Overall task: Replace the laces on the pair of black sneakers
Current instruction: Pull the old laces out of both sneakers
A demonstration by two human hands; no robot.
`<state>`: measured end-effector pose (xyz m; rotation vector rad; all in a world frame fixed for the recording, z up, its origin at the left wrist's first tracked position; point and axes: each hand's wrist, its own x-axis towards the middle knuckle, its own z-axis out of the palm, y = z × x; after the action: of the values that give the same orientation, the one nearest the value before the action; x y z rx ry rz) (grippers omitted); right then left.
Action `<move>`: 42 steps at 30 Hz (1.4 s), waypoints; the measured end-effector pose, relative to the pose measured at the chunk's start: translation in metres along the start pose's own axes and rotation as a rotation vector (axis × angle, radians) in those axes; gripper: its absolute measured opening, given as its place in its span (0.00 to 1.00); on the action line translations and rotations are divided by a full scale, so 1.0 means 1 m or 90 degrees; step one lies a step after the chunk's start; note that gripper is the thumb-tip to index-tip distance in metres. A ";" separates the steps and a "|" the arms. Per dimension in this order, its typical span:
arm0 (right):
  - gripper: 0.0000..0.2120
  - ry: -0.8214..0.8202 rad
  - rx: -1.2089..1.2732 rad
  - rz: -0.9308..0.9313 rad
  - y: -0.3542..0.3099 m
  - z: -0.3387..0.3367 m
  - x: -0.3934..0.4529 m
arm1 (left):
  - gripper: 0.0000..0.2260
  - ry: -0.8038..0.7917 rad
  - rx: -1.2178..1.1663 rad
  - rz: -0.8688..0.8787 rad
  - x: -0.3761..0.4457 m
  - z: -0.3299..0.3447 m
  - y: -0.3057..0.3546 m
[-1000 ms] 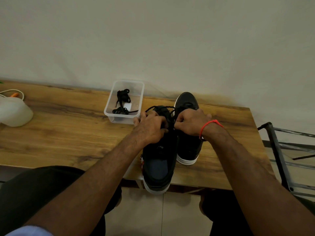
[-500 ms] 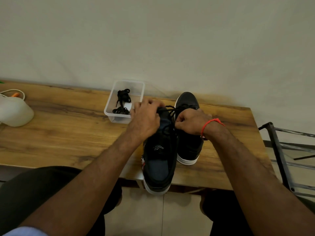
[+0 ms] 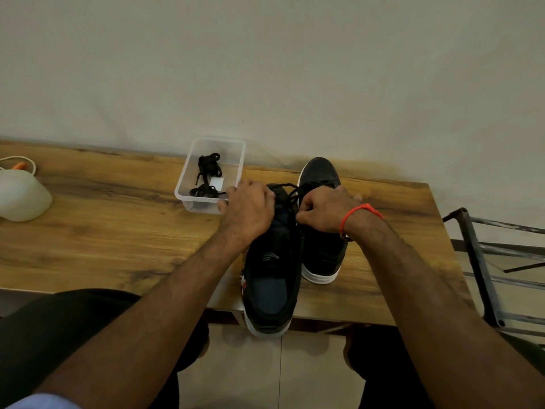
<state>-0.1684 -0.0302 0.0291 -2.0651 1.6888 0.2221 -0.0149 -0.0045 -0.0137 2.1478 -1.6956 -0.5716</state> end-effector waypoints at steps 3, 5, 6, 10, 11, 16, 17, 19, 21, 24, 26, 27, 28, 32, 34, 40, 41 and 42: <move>0.11 -0.001 -0.002 0.004 -0.001 0.000 -0.001 | 0.15 0.083 -0.019 -0.068 0.005 -0.016 -0.003; 0.11 -0.005 -0.002 0.006 -0.002 -0.001 -0.002 | 0.15 0.099 -0.067 -0.091 0.008 -0.020 -0.007; 0.12 -0.006 -0.002 0.006 -0.002 -0.001 -0.002 | 0.14 0.101 -0.082 -0.084 0.007 -0.021 -0.006; 0.11 -0.008 -0.011 0.002 -0.004 -0.002 -0.003 | 0.14 0.077 -0.060 0.035 -0.002 -0.009 -0.001; 0.11 -0.009 -0.019 -0.002 -0.003 -0.002 -0.002 | 0.15 0.046 -0.052 0.067 -0.003 -0.007 0.000; 0.20 -0.053 -0.069 -0.056 0.003 -0.012 -0.002 | 0.11 -0.131 0.032 0.149 -0.002 -0.007 0.001; 0.20 -0.077 -0.108 -0.065 0.004 -0.016 -0.004 | 0.12 -0.135 0.039 0.147 -0.001 -0.008 0.000; 0.15 -0.101 -0.177 -0.090 0.005 -0.022 -0.005 | 0.15 -0.085 0.009 0.131 0.001 -0.009 -0.001; 0.11 0.009 -0.125 -0.135 0.007 -0.022 -0.001 | 0.14 0.024 -0.092 0.092 0.004 -0.010 -0.005; 0.08 0.281 0.278 -0.158 0.000 -0.023 0.004 | 0.10 0.076 -0.205 0.032 0.007 -0.014 -0.008; 0.20 0.254 0.428 -0.196 -0.006 -0.024 0.006 | 0.08 0.042 -0.212 0.013 0.007 -0.017 -0.009; 0.24 0.226 0.431 -0.196 -0.006 -0.022 0.007 | 0.07 0.023 -0.211 0.020 0.005 -0.017 -0.008; 0.25 0.212 0.405 -0.186 -0.006 -0.022 0.006 | 0.07 0.002 -0.204 0.032 0.004 -0.016 -0.007; 0.09 0.199 0.143 -0.121 -0.005 -0.014 0.007 | 0.06 -0.052 -0.101 0.087 0.004 -0.009 -0.005; 0.17 0.127 0.035 -0.089 -0.007 -0.004 0.004 | 0.06 -0.091 -0.083 0.105 0.004 -0.007 -0.006; 0.19 0.022 -0.155 -0.073 -0.014 0.007 0.000 | 0.10 -0.129 -0.055 0.165 0.005 -0.007 -0.011; 0.18 0.020 -0.157 -0.068 -0.013 0.007 0.000 | 0.11 -0.121 -0.033 0.174 0.005 -0.007 -0.011; 0.16 0.017 -0.148 -0.068 -0.011 0.006 0.002 | 0.11 -0.107 -0.009 0.183 0.004 -0.006 -0.011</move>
<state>-0.1563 -0.0272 0.0256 -2.3279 1.6282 0.3733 -0.0016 -0.0063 -0.0141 1.8424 -2.0376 -0.6920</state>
